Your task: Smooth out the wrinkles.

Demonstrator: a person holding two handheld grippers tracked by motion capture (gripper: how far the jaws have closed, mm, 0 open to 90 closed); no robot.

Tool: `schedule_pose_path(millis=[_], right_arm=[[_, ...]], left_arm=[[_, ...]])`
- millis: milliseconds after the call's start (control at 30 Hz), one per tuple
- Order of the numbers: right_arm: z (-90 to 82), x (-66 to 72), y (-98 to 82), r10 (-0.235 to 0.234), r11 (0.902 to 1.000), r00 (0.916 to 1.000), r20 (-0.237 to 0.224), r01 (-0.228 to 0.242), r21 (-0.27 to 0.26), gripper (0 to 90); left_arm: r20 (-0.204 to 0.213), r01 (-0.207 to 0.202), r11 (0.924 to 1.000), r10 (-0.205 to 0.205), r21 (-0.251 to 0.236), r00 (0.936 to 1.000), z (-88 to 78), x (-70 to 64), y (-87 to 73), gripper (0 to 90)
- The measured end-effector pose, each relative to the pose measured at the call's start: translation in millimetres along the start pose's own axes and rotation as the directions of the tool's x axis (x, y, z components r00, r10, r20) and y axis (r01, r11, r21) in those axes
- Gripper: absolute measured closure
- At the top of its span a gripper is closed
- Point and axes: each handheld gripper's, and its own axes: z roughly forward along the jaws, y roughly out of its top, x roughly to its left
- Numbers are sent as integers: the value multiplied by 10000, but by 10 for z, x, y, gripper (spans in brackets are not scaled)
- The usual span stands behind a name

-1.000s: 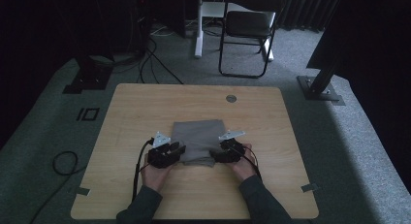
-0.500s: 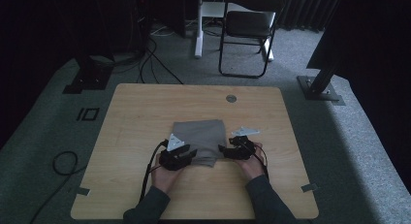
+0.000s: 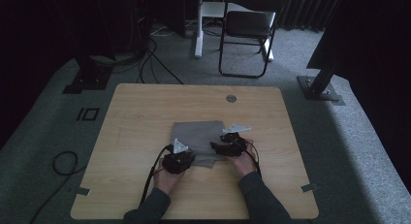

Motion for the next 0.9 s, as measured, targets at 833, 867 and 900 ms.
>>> schedule_pose_path(millis=[833,867,900], right_arm=[[-307,-35,-414,459,9988,9985,282,-454,-176,539],[-354,-37,-437,516,9985,9983,289,-510,-201,552],[-381,-35,-453,506,9986,9982,307,-501,-173,572]], left_arm=[[-630,600,9930,-667,-1017,9958,-424,191,-214,611],[-686,609,9927,-682,-1039,9953,-444,202,-227,611],[-801,601,9932,-683,-1001,9944,-470,216,-243,611]])
